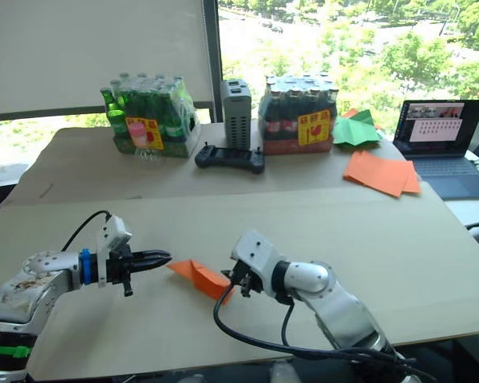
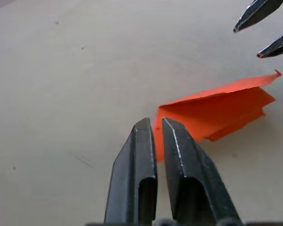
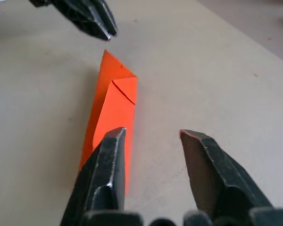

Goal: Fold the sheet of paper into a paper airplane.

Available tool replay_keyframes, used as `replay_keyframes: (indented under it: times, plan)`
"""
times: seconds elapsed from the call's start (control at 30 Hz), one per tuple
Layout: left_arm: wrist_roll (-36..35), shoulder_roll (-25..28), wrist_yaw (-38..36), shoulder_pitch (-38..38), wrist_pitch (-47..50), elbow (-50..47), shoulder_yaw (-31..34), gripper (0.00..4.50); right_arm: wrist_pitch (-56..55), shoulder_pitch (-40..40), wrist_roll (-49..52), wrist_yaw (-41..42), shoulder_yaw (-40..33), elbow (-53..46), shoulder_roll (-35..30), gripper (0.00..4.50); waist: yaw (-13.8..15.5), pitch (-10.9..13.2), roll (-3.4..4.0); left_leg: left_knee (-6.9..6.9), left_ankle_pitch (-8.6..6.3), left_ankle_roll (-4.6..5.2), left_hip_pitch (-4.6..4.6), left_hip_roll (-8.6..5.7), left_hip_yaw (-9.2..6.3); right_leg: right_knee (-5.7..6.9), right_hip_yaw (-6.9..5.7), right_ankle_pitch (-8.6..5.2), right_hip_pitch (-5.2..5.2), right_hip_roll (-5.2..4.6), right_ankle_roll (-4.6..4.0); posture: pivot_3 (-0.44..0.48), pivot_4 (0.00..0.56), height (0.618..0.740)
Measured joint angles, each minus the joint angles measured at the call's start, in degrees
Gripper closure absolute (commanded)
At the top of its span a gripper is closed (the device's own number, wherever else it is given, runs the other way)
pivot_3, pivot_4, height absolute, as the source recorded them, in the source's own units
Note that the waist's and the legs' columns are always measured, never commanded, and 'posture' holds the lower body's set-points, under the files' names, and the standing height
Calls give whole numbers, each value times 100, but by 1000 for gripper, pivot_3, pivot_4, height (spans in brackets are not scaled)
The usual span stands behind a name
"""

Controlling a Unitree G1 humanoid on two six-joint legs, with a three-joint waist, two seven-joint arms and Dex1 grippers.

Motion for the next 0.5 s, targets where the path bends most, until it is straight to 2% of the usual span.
replay_keyframes:
  times: [0.03, 0.1, 0.27, 0.5]
  plan:
    - [-91, 41, 42, 106, 102, -116, 68, 2312, 89, 63, 208, 56, -124, -138, 7, 886, 9, 1, -1, 0, 0, 0, 0, 1, 0, -1, -1, 2, 1, 1, -3, 0, 150, 723]
    - [-158, 124, 104, 253, 164, -245, 180, 1670, 186, 155, 539, 181, -237, -310, -17, 284, 28, 4, 0, 1, 0, 0, 3, 0, 2, -3, -2, 2, 7, 1, -4, 0, 150, 723]
    - [-447, 200, 149, 348, 347, -530, 253, 13, 431, 292, 1421, 534, -385, -286, -10, 272, 22, 15, -6, 8, 4, -5, 23, 6, 14, -2, -3, 5, 25, 6, 1, 0, 150, 723]
    - [-545, 254, 178, 443, 356, -697, 190, 13, 433, 86, 1603, 752, 107, 495, 6, 272, -20, 16, -5, 1, 4, -5, 37, 14, 19, -1, -2, 12, 32, 13, -12, 0, 150, 723]
